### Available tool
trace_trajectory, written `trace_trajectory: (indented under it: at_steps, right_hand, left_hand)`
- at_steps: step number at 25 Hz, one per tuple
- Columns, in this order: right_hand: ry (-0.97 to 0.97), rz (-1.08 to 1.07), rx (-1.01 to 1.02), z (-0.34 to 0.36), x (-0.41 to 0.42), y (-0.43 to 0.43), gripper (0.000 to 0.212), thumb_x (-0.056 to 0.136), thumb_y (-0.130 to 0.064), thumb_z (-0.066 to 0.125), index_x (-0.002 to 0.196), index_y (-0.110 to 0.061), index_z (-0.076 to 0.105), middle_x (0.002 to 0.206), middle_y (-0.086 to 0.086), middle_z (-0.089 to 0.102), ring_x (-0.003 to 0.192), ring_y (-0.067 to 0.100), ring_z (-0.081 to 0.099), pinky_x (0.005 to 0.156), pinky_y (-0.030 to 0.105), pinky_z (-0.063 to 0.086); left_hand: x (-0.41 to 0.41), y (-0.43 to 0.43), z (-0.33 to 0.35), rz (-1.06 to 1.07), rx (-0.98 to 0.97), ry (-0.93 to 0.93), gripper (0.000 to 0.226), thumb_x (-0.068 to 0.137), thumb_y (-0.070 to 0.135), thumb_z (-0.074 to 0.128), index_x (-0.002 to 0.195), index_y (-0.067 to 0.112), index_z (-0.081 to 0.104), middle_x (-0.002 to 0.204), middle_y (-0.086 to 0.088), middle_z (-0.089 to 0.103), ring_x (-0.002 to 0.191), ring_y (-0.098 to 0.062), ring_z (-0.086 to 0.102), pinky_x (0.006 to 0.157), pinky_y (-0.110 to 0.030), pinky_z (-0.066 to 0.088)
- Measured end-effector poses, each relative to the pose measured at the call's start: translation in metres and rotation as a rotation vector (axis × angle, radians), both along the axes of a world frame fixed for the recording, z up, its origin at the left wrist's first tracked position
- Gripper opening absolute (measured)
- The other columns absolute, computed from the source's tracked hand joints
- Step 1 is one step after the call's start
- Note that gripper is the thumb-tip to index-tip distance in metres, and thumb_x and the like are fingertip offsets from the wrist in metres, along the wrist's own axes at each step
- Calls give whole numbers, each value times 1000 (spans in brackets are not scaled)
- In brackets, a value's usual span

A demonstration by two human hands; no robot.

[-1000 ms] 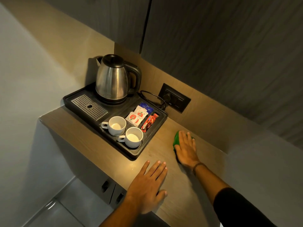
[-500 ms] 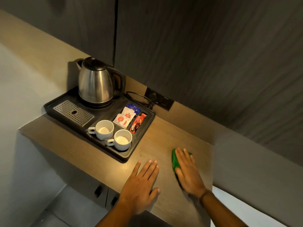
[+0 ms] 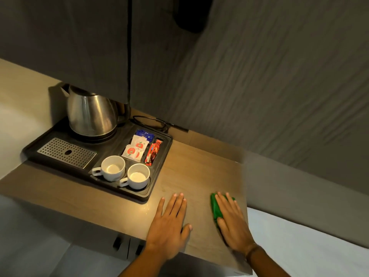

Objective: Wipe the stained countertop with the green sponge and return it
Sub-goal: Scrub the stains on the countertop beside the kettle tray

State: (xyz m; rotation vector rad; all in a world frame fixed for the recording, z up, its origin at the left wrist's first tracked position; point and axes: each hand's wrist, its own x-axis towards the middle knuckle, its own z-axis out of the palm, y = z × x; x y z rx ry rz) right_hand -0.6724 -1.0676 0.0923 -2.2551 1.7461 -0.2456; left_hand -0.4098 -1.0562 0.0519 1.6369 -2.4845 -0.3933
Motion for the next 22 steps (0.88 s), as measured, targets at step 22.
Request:
trace_trajectory:
  at_steps: [22]
  right_hand:
    - [74,-3,-113,18,61,85,67,103,-24,54,161,-20,20,170,5,22,157,24,11,124,38,-4]
  left_hand:
    - [67,138,30,278,36,-45,94,94,74,8,164,11,-3,175,-11,-7,160,-27,-10,122,-49,-19]
